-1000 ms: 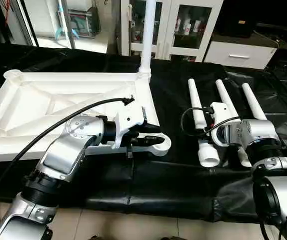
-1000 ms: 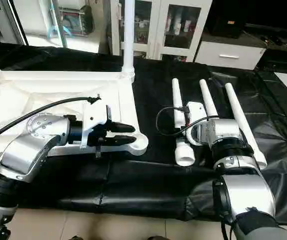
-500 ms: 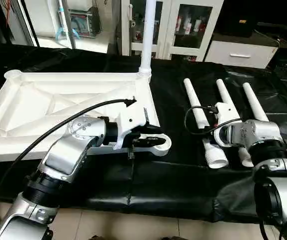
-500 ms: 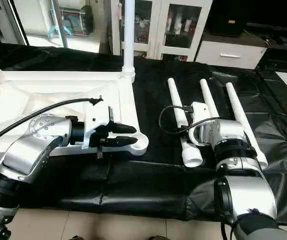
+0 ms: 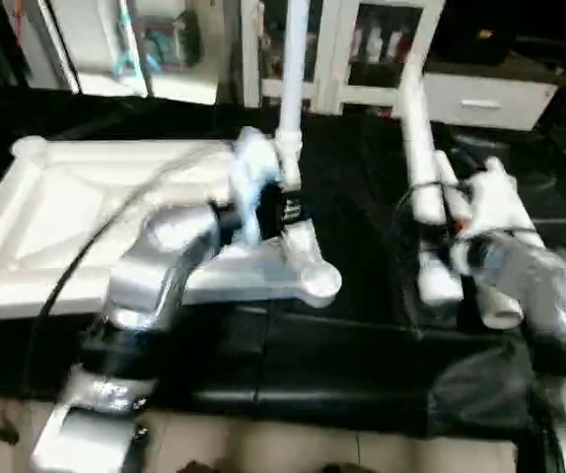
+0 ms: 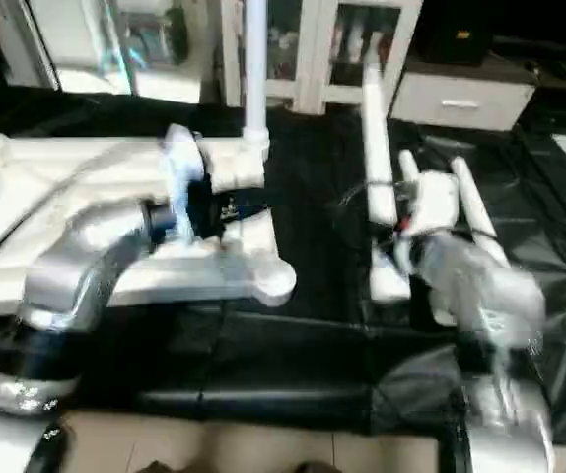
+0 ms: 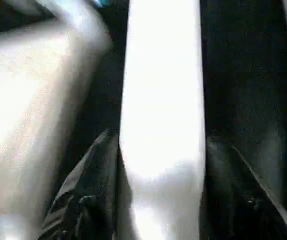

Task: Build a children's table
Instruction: Pick table leg

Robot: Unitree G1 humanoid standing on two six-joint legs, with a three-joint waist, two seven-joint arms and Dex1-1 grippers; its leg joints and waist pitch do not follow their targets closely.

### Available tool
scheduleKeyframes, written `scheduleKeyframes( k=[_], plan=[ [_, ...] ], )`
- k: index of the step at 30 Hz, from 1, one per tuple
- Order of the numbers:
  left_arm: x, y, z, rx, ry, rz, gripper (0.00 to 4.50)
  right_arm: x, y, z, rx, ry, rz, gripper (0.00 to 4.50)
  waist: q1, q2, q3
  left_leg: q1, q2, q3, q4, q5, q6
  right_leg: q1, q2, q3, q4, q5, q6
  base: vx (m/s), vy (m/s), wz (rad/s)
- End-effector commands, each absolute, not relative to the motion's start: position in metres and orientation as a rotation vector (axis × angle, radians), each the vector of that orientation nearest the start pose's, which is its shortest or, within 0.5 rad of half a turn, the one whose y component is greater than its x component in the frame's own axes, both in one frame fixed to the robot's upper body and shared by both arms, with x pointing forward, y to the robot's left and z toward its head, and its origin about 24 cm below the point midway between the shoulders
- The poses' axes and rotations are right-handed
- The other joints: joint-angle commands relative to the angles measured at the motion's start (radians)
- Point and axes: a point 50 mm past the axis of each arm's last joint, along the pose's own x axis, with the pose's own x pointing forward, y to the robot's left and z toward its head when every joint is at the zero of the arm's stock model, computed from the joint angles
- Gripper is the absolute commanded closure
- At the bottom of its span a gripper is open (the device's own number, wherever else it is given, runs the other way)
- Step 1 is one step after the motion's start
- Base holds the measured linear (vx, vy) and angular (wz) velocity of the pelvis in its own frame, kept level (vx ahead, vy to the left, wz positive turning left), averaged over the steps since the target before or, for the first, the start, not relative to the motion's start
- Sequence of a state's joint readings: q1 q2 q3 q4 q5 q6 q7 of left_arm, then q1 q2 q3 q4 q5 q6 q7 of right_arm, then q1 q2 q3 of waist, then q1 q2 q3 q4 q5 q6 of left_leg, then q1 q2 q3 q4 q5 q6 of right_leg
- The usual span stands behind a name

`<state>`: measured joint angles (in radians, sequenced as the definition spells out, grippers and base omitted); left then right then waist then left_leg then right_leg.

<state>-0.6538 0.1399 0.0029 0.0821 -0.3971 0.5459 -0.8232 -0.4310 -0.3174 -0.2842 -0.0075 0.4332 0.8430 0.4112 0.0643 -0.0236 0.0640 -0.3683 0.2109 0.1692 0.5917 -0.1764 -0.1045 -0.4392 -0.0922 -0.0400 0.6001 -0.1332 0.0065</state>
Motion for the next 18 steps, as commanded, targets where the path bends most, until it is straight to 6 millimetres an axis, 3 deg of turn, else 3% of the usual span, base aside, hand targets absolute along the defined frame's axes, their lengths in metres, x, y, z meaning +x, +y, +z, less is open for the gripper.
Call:
scheduleKeyframes(
  k=[1,2,3,6,9,11,12,14,17,18],
  plan=[
    [0.323,0.079,0.182,-0.249,-0.054,-1.139,2.70,0.301,-0.198,0.147,0.233,0.132,0.534,2.68,0.006,-0.006,-0.076,-0.002,-0.007,0.015,-0.064,-0.209,0.045,0.073,-0.011,0.015,-0.064,-0.239,-0.180,0.000,0.000,0.00],
    [0.323,0.078,0.183,-0.254,-0.056,-1.142,2.70,0.297,-0.195,0.148,0.219,0.127,0.570,2.68,0.005,-0.005,-0.076,-0.001,-0.007,0.015,-0.064,-0.207,0.048,0.071,-0.012,0.014,-0.065,-0.245,-0.179,0.000,0.000,0.00],
    [0.325,0.077,0.184,-0.267,-0.044,-1.135,2.57,0.293,-0.192,0.149,0.194,0.118,0.615,2.68,-0.001,-0.005,-0.069,-0.002,-0.008,0.015,-0.066,-0.235,0.048,0.066,-0.010,0.012,-0.074,-0.299,-0.166,0.000,0.000,0.00],
    [0.330,0.070,0.181,-0.312,0.043,-1.130,2.42,0.284,-0.179,0.153,0.159,0.095,0.724,2.68,-0.004,-0.010,-0.064,0.004,-0.011,0.015,-0.066,-0.281,0.038,0.056,-0.011,0.011,-0.092,-0.443,-0.109,0.000,0.000,0.00],
    [0.332,0.064,0.183,-0.364,0.079,-1.122,2.07,0.282,-0.171,0.155,0.128,0.074,0.763,2.68,-0.004,-0.010,-0.065,-0.001,-0.010,0.012,-0.066,-0.269,0.030,0.057,-0.013,0.010,-0.092,-0.458,-0.094,0.000,0.000,0.00],
    [0.335,0.063,0.185,-0.406,0.102,-1.098,2.04,0.280,-0.165,0.156,0.112,0.055,0.793,2.68,-0.001,-0.009,-0.068,-0.001,-0.009,0.010,-0.066,-0.256,0.029,0.057,-0.014,0.009,-0.091,-0.438,-0.095,0.000,0.000,0.00],
    [0.336,0.063,0.186,-0.424,0.110,-1.086,1.96,0.277,-0.163,0.156,0.107,0.047,0.812,2.68,-0.001,-0.018,-0.072,-0.002,-0.009,0.011,-0.064,-0.244,0.033,0.060,-0.013,0.009,-0.089,-0.413,-0.101,0.000,0.000,0.00],
    [0.339,0.064,0.188,-0.447,0.113,-1.058,1.66,0.275,-0.159,0.155,0.104,0.041,0.842,2.68,0.002,-0.015,-0.071,-0.005,-0.008,0.011,-0.065,-0.225,0.038,0.061,-0.015,0.011,-0.085,-0.385,-0.110,0.000,0.000,0.00],
    [0.345,0.068,0.189,-0.499,0.129,-0.994,1.57,0.273,-0.153,0.153,0.094,0.040,0.870,2.68,0.003,-0.022,-0.073,-0.009,-0.008,0.012,-0.062,-0.189,0.052,0.065,-0.014,0.012,-0.076,-0.307,-0.136,0.000,0.000,0.00],
    [0.350,0.069,0.188,-0.516,0.136,-0.949,1.31,0.273,-0.150,0.151,0.091,0.044,0.880,2.68,0.005,-0.021,-0.075,-0.008,-0.009,0.012,-0.061,-0.167,0.057,0.067,-0.015,0.013,-0.073,-0.283,-0.144,0.000,0.000,0.00]
  ],
)
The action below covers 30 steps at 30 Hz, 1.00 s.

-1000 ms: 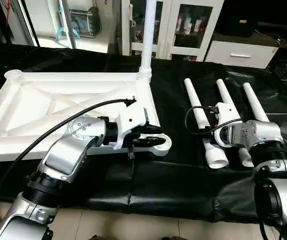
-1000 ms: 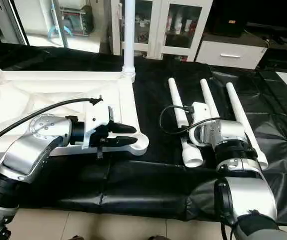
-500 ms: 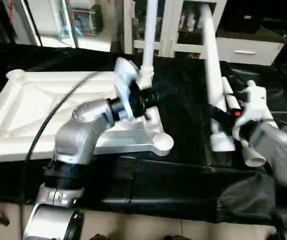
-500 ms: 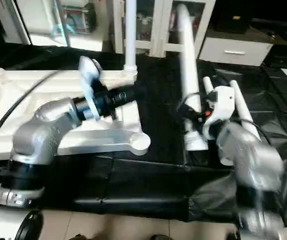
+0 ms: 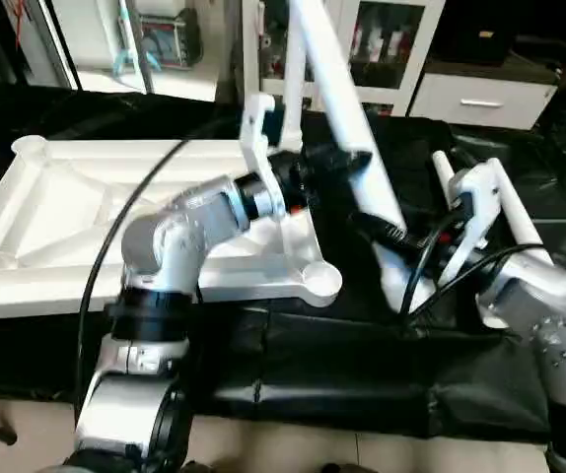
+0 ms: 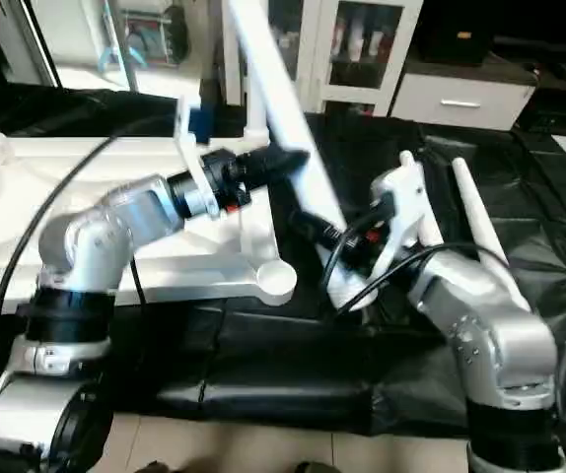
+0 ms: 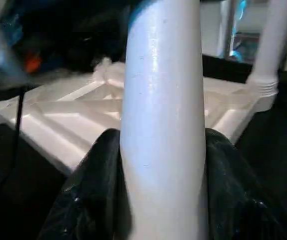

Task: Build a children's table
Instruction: Pick table leg

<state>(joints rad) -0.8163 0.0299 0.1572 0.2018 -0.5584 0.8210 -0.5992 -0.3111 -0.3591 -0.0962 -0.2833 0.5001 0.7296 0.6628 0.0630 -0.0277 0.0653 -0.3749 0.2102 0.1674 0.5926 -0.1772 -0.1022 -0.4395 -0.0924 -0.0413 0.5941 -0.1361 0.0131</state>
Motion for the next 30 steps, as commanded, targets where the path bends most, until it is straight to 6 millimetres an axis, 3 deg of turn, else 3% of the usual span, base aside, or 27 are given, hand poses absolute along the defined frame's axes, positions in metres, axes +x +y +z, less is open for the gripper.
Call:
scheduleKeyframes(
  k=[1,4,8,12,13,14,19,26,27,29,30],
  plan=[
    [0.350,0.069,0.189,-0.521,0.133,-0.948,1.21,0.273,-0.150,0.151,0.088,0.046,0.882,2.68,0.007,-0.016,-0.076,-0.002,-0.008,0.015,-0.061,-0.157,0.057,0.067,-0.015,0.015,-0.066,-0.269,-0.155,0.000,0.000,0.00],
    [0.348,0.068,0.197,-0.594,0.099,-0.973,1.03,0.271,-0.147,0.145,0.050,0.069,0.903,2.68,0.012,-0.020,-0.079,-0.003,-0.006,0.015,-0.058,-0.129,0.068,0.072,-0.020,0.015,-0.058,-0.230,-0.177,0.000,0.000,0.00],
    [0.347,0.070,0.201,-0.621,0.101,-0.964,0.92,0.272,-0.146,0.143,0.047,0.072,0.899,2.68,0.016,-0.020,-0.075,-0.002,-0.006,0.016,-0.058,-0.133,0.074,0.069,-0.019,0.016,-0.059,-0.236,-0.181,0.000,0.000,0.00],
    [0.350,0.074,0.196,-0.653,0.141,-0.913,1.31,0.275,-0.145,0.142,0.044,0.074,0.894,2.69,0.023,-0.019,-0.071,0.002,-0.005,0.016,-0.060,-0.162,0.060,0.066,-0.019,0.016,-0.066,-0.292,-0.159,0.000,0.000,0.00],
    [0.350,0.074,0.196,-0.665,0.149,-0.908,1.31,0.275,-0.145,0.142,0.042,0.075,0.895,2.69,0.025,-0.024,-0.071,0.001,-0.006,0.017,-0.060,-0.164,0.056,0.066,-0.019,0.016,-0.067,-0.297,-0.153,0.000,0.000,0.00],
    [0.350,0.074,0.196,-0.665,0.149,-0.908,1.62,0.275,-0.145,0.142,0.042,0.075,0.895,2.69,0.027,-0.023,-0.071,0.002,-0.006,0.016,-0.060,-0.162,0.055,0.066,-0.019,0.016,-0.065,-0.296,-0.152,0.000,0.000,0.00],
    [0.346,0.076,0.194,-0.712,0.160,-0.904,1.93,0.278,-0.143,0.140,0.036,0.073,0.890,2.69,0.027,-0.023,-0.072,0.000,-0.005,0.016,-0.060,-0.145,0.056,0.067,-0.018,0.017,-0.059,-0.240,-0.165,0.000,0.000,0.00],
    [0.347,0.077,0.197,-0.715,0.144,-0.888,2.39,0.280,-0.144,0.140,0.031,0.071,0.873,2.69,0.027,-0.026,-0.071,-0.002,-0.006,0.016,-0.059,-0.138,0.060,0.068,-0.019,0.017,-0.061,-0.252,-0.153,0.000,0.000,0.00],
    [0.349,0.078,0.199,-0.716,0.133,-0.878,2.57,0.280,-0.145,0.140,0.030,0.071,0.870,2.69,0.027,-0.032,-0.073,-0.001,-0.006,0.016,-0.058,-0.137,0.060,0.069,-0.019,0.016,-0.060,-0.254,-0.152,0.000,0.000,0.00],
    [0.351,0.080,0.201,-0.719,0.126,-0.863,2.62,0.281,-0.146,0.139,0.029,0.073,0.858,2.69,0.027,-0.020,-0.073,-0.001,-0.006,0.015,-0.058,-0.137,0.055,0.068,-0.020,0.017,-0.060,-0.256,-0.151,0.000,0.000,0.00],
    [0.351,0.081,0.201,-0.716,0.125,-0.854,2.67,0.282,-0.146,0.139,0.031,0.074,0.852,2.34,0.025,-0.025,-0.073,-0.001,-0.006,0.016,-0.058,-0.137,0.055,0.068,-0.018,0.016,-0.061,-0.249,-0.151,0.000,0.000,0.00]
  ],
)
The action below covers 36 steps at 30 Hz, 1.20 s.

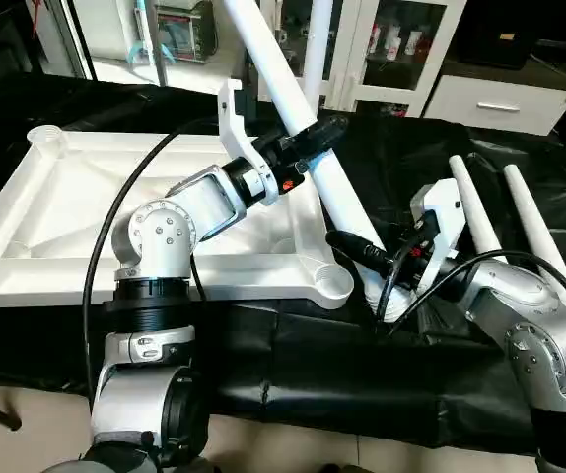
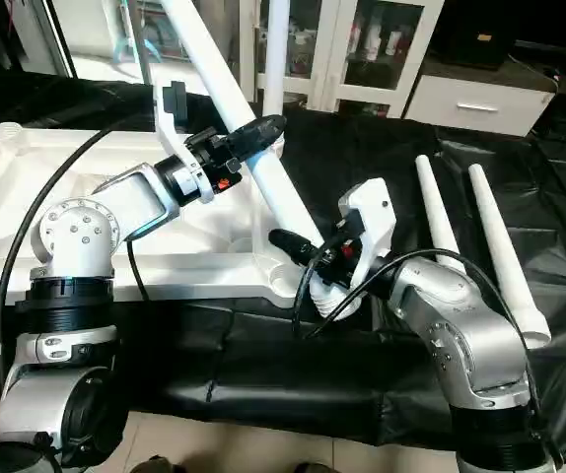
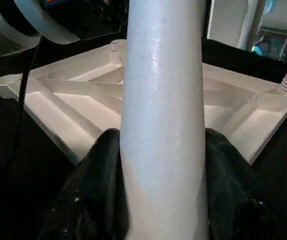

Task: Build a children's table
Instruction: Pick table leg

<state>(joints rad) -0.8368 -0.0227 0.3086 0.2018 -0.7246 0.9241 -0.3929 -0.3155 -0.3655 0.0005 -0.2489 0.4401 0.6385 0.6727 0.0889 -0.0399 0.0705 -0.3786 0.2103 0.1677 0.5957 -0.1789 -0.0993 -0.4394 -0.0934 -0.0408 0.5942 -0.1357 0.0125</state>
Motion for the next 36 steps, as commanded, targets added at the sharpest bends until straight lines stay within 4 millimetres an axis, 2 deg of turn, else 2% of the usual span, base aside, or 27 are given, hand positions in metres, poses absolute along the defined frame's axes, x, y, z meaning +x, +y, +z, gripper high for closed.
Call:
scheduleKeyframes(
  k=[1,2,3,5,7,8,9,10,12,13,14,16,17,19,22,23,24,26,28,29,31,36],
  plan=[
    [0.352,0.082,0.201,-0.717,0.126,-0.852,2.69,0.283,-0.146,0.139,0.039,0.074,0.848,2.13,0.000,-0.002,-0.078,0.004,-0.006,0.015,-0.061,-0.134,0.051,0.067,-0.016,0.016,-0.059,-0.236,-0.155,0.000,0.000,0.00],
    [0.353,0.082,0.201,-0.715,0.126,-0.849,2.71,0.283,-0.147,0.139,0.048,0.074,0.844,1.99,-0.002,-0.009,-0.078,0.003,-0.007,0.016,-0.061,-0.138,0.052,0.068,-0.015,0.016,-0.061,-0.232,-0.155,0.000,0.000,0.00],
    [0.355,0.082,0.201,-0.694,0.125,-0.833,2.72,0.282,-0.147,0.141,0.097,0.069,0.853,1.97,-0.001,-0.005,-0.079,0.004,-0.007,0.016,-0.061,-0.138,0.051,0.069,-0.015,0.016,-0.060,-0.231,-0.158,0.000,0.000,0.00],
    [0.356,0.083,0.201,-0.680,0.123,-0.823,2.73,0.282,-0.149,0.144,0.128,0.061,0.852,1.97,-0.003,-0.007,-0.080,0.005,-0.009,0.015,-0.061,-0.149,0.056,0.071,-0.014,0.015,-0.063,-0.240,-0.149,0.000,0.000,0.00],
    [0.359,0.085,0.203,-0.636,0.115,-0.791,2.76,0.278,-0.158,0.155,0.238,0.031,0.871,1.62,-0.001,-0.012,-0.086,0.006,-0.006,0.014,-0.060,-0.127,0.062,0.074,-0.014,0.015,-0.056,-0.209,-0.155,0.000,0.000,0.00],
    [0.359,0.085,0.203,-0.636,0.115,-0.791,2.76,0.278,-0.158,0.155,0.238,0.031,0.871,1.62,-0.001,-0.011,-0.086,0.006,-0.006,0.014,-0.059,-0.120,0.066,0.074,-0.015,0.016,-0.054,-0.197,-0.160,0.000,0.000,0.00],
    [0.359,0.087,0.204,-0.626,0.113,-0.781,2.76,0.275,-0.163,0.161,0.310,0.021,0.895,1.58,0.002,0.003,-0.088,0.008,-0.006,0.013,-0.058,-0.112,0.066,0.073,-0.015,0.015,-0.051,-0.181,-0.173,0.000,0.000,0.00],
    [0.359,0.087,0.204,-0.624,0.113,-0.780,2.76,0.275,-0.164,0.161,0.313,0.022,0.897,1.33,0.001,-0.002,-0.089,0.008,-0.005,0.014,-0.056,-0.101,0.072,0.073,-0.014,0.015,-0.050,-0.153,-0.185,0.000,0.000,0.00],
    [0.359,0.089,0.205,-0.587,0.114,-0.783,2.76,0.270,-0.178,0.167,0.366,0.058,0.942,1.22,0.004,-0.001,-0.088,0.008,-0.005,0.014,-0.056,-0.094,0.075,0.075,-0.014,0.015,-0.047,-0.139,-0.197,0.000,0.000,0.00],
    [0.358,0.087,0.206,-0.572,0.114,-0.791,2.76,0.268,-0.190,0.168,0.396,0.097,0.954,1.13,0.007,-0.014,-0.090,0.009,-0.005,0.015,-0.055,-0.094,0.079,0.079,-0.014,0.014,-0.045,-0.147,-0.199,0.000,0.000,0.00],
    [0.359,0.086,0.206,-0.565,0.112,-0.791,2.76,0.268,-0.195,0.168,0.412,0.116,0.958,1.13,0.008,-0.012,-0.088,0.010,-0.005,0.016,-0.055,-0.095,0.080,0.076,-0.014,0.016,-0.048,-0.154,-0.198,0.000,0.000,0.00],
    [0.359,0.085,0.207,-0.558,0.111,-0.791,2.76,0.268,-0.199,0.169,0.425,0.130,0.962,0.96,0.009,-0.013,-0.086,0.007,-0.005,0.019,-0.053,-0.116,0.073,0.074,-0.018,0.015,-0.057,-0.209,-0.188,0.000,0.000,0.00],
    [0.359,0.085,0.208,-0.555,0.108,-0.795,2.76,0.269,-0.202,0.167,0.417,0.163,0.953,0.86,0.010,-0.009,-0.088,0.007,-0.006,0.018,-0.052,-0.118,0.067,0.074,-0.019,0.014,-0.056,-0.224,-0.183,0.000,0.000,0.00],
    [0.358,0.083,0.210,-0.555,0.101,-0.811,2.76,0.271,-0.206,0.161,0.342,0.246,0.932,0.65,0.009,-0.012,-0.089,0.005,-0.005,0.016,-0.053,-0.122,0.047,0.075,-0.020,0.013,-0.059,-0.253,-0.169,0.000,0.000,0.00],
    [0.357,0.081,0.213,-0.533,0.092,-0.828,2.76,0.273,-0.196,0.158,0.257,0.284,0.954,0.64,0.007,-0.026,-0.088,0.000,-0.006,0.016,-0.053,-0.114,0.037,0.077,-0.021,0.013,-0.060,-0.270,-0.149,0.000,0.000,0.00],
    [0.357,0.081,0.214,-0.524,0.090,-0.828,2.76,0.274,-0.190,0.160,0.258,0.284,0.976,0.64,0.008,-0.023,-0.088,-0.001,-0.006,0.015,-0.053,-0.115,0.036,0.076,-0.022,0.012,-0.059,-0.282,-0.145,0.000,0.000,0.00],
    [0.358,0.081,0.215,-0.516,0.091,-0.823,2.76,0.275,-0.186,0.161,0.263,0.285,0.988,0.64,0.007,-0.028,-0.089,-0.001,-0.006,0.016,-0.051,-0.115,0.039,0.075,-0.023,0.011,-0.060,-0.302,-0.137,0.000,0.000,0.00],
    [0.358,0.081,0.216,-0.495,0.097,-0.810,2.76,0.277,-0.182,0.162,0.269,0.297,0.991,0.64,0.005,-0.025,-0.091,-0.001,-0.005,0.015,-0.050,-0.103,0.041,0.073,-0.022,0.011,-0.059,-0.295,-0.138,0.000,0.000,0.00],
    [0.359,0.080,0.217,-0.476,0.103,-0.801,2.76,0.280,-0.180,0.161,0.266,0.307,0.986,0.64,0.007,-0.022,-0.090,0.005,-0.003,0.016,-0.050,-0.098,0.043,0.068,-0.019,0.013,-0.056,-0.269,-0.149,0.000,0.000,0.00],
    [0.359,0.079,0.218,-0.463,0.106,-0.796,2.76,0.282,-0.177,0.161,0.253,0.313,0.982,0.64,0.007,-0.023,-0.091,0.005,-0.003,0.017,-0.049,-0.095,0.043,0.067,-0.019,0.013,-0.055,-0.256,-0.154,0.000,0.000,0.00],
    [0.358,0.076,0.222,-0.436,0.098,-0.796,2.76,0.287,-0.171,0.162,0.233,0.309,0.976,0.64,0.007,-0.020,-0.092,0.005,-0.003,0.016,-0.049,-0.087,0.041,0.067,-0.019,0.012,-0.049,-0.213,-0.175,0.000,0.000,0.00],
    [0.356,0.070,0.230,-0.415,0.071,-0.804,2.76,0.298,-0.159,0.151,0.163,0.334,0.900,0.64,0.010,-0.022,-0.093,0.003,-0.004,0.017,-0.050,-0.088,0.025,0.070,-0.019,0.013,-0.046,-0.192,-0.180,0.000,0.000,0.00]
  ],
)
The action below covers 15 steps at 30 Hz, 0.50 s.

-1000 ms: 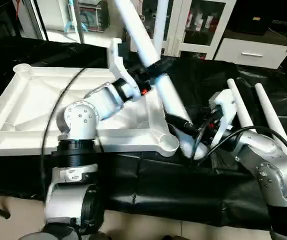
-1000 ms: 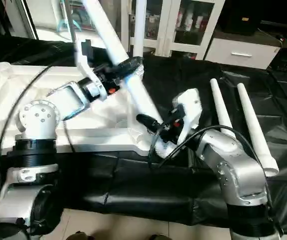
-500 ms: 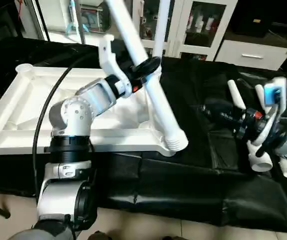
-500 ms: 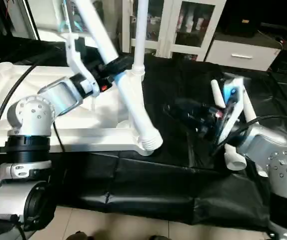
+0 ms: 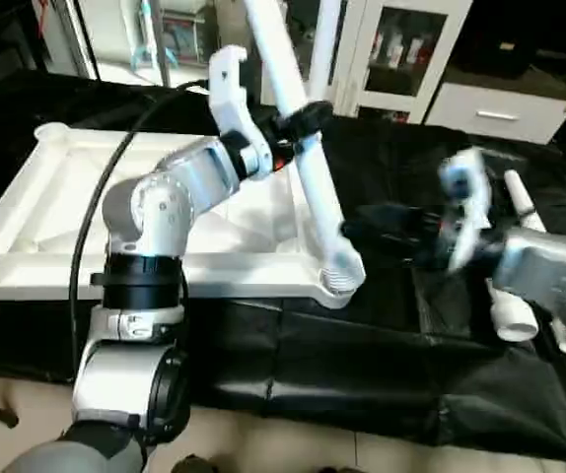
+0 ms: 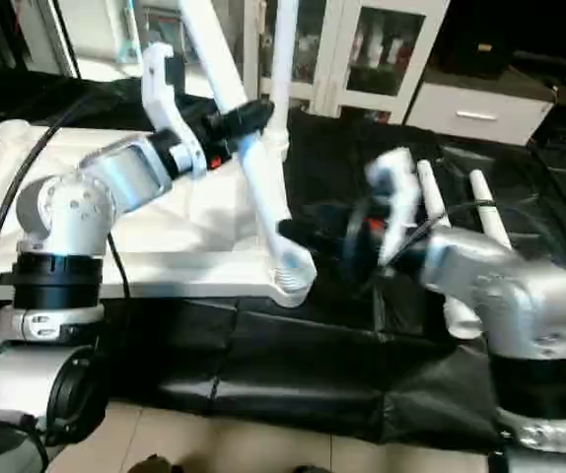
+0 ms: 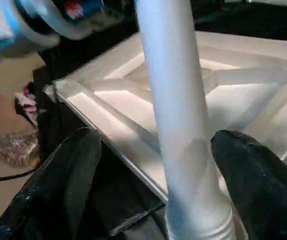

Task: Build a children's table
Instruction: Pick table leg

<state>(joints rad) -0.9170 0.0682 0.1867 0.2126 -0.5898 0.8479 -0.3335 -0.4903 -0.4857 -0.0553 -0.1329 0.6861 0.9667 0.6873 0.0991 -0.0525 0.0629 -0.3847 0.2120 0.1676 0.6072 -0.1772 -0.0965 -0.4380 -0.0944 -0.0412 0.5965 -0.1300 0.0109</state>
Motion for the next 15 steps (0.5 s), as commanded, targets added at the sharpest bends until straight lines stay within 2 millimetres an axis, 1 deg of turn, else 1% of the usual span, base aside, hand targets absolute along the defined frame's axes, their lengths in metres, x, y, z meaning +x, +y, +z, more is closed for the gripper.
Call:
scheduleKeyframes(
  k=[1,2,3,4,5,8,9,10,11,12,13,14,15],
  plan=[
    [0.356,0.069,0.230,-0.414,0.070,-0.805,2.76,0.298,-0.158,0.150,0.161,0.336,0.899,0.64,0.001,-0.009,-0.086,0.010,-0.005,0.016,-0.062,-0.089,0.019,0.069,-0.019,0.013,-0.048,-0.198,-0.177,0.000,0.000,0.00],
    [0.356,0.066,0.231,-0.412,0.066,-0.812,2.76,0.298,-0.154,0.145,0.154,0.356,0.899,0.64,0.002,-0.010,-0.086,0.010,-0.006,0.016,-0.063,-0.096,0.013,0.069,-0.019,0.013,-0.050,-0.207,-0.173,0.000,0.000,0.00],
    [0.355,0.065,0.231,-0.411,0.066,-0.814,2.76,0.297,-0.152,0.143,0.155,0.366,0.906,0.64,0.002,-0.016,-0.084,0.009,-0.006,0.017,-0.063,-0.106,0.012,0.070,-0.019,0.014,-0.050,-0.219,-0.167,0.000,0.000,0.00],
    [0.355,0.064,0.232,-0.408,0.065,-0.819,2.76,0.296,-0.150,0.141,0.146,0.379,0.911,0.64,0.004,-0.015,-0.084,0.009,-0.006,0.016,-0.064,-0.113,0.009,0.070,-0.020,0.013,-0.051,-0.229,-0.160,0.000,0.000,0.00],
    [0.355,0.064,0.232,-0.405,0.064,-0.822,2.76,0.296,-0.149,0.139,0.138,0.386,0.912,0.92,0.004,-0.016,-0.084,0.009,-0.006,0.016,-0.064,-0.115,0.009,0.070,-0.020,0.014,-0.052,-0.231,-0.156,0.000,0.000,0.00],
    [0.354,0.064,0.232,-0.404,0.064,-0.823,2.76,0.297,-0.148,0.133,0.116,0.409,0.905,1.11,0.004,-0.015,-0.085,0.008,-0.006,0.015,-0.063,-0.111,0.006,0.070,-0.020,0.014,-0.051,-0.223,-0.149,0.000,0.000,0.00],
    [0.354,0.064,0.232,-0.404,0.064,-0.823,2.76,0.297,-0.148,0.132,0.113,0.413,0.905,1.25,0.004,-0.010,-0.085,0.009,-0.006,0.015,-0.063,-0.112,0.006,0.070,-0.020,0.014,-0.051,-0.221,-0.150,0.000,0.000,0.00],
    [0.354,0.064,0.231,-0.404,0.064,-0.823,2.76,0.297,-0.148,0.132,0.111,0.415,0.905,1.36,0.003,-0.013,-0.085,0.008,-0.006,0.015,-0.063,-0.111,0.007,0.071,-0.019,0.014,-0.051,-0.213,-0.152,0.000,0.000,0.00],
    [0.354,0.065,0.231,-0.404,0.065,-0.824,2.76,0.297,-0.148,0.131,0.111,0.417,0.903,1.36,0.004,-0.008,-0.085,0.008,-0.006,0.015,-0.063,-0.108,0.006,0.070,-0.019,0.014,-0.049,-0.206,-0.153,0.000,0.000,0.00],
    [0.354,0.065,0.231,-0.404,0.066,-0.825,2.76,0.297,-0.148,0.131,0.111,0.418,0.903,1.47,0.003,-0.010,-0.085,0.008,-0.006,0.015,-0.063,-0.109,0.006,0.070,-0.018,0.014,-0.050,-0.197,-0.156,0.000,0.000,0.00],
    [0.355,0.064,0.230,-0.404,0.068,-0.830,2.76,0.298,-0.149,0.130,0.106,0.418,0.901,1.56,0.003,-0.009,-0.086,0.010,-0.006,0.015,-0.063,-0.111,0.007,0.071,-0.018,0.014,-0.049,-0.194,-0.160,0.000,0.000,0.00],
    [0.355,0.064,0.230,-0.404,0.068,-0.830,2.76,0.298,-0.149,0.129,0.104,0.416,0.899,1.56,0.003,-0.004,-0.085,0.010,-0.006,0.015,-0.063,-0.113,0.007,0.070,-0.018,0.014,-0.048,-0.191,-0.162,0.000,0.000,0.00],
    [0.356,0.064,0.230,-0.404,0.070,-0.832,2.76,0.298,-0.149,0.129,0.102,0.411,0.897,1.83,0.002,-0.007,-0.085,0.010,-0.007,0.015,-0.063,-0.115,0.008,0.071,-0.017,0.014,-0.049,-0.187,-0.165,0.000,0.000,0.00]
  ],
)
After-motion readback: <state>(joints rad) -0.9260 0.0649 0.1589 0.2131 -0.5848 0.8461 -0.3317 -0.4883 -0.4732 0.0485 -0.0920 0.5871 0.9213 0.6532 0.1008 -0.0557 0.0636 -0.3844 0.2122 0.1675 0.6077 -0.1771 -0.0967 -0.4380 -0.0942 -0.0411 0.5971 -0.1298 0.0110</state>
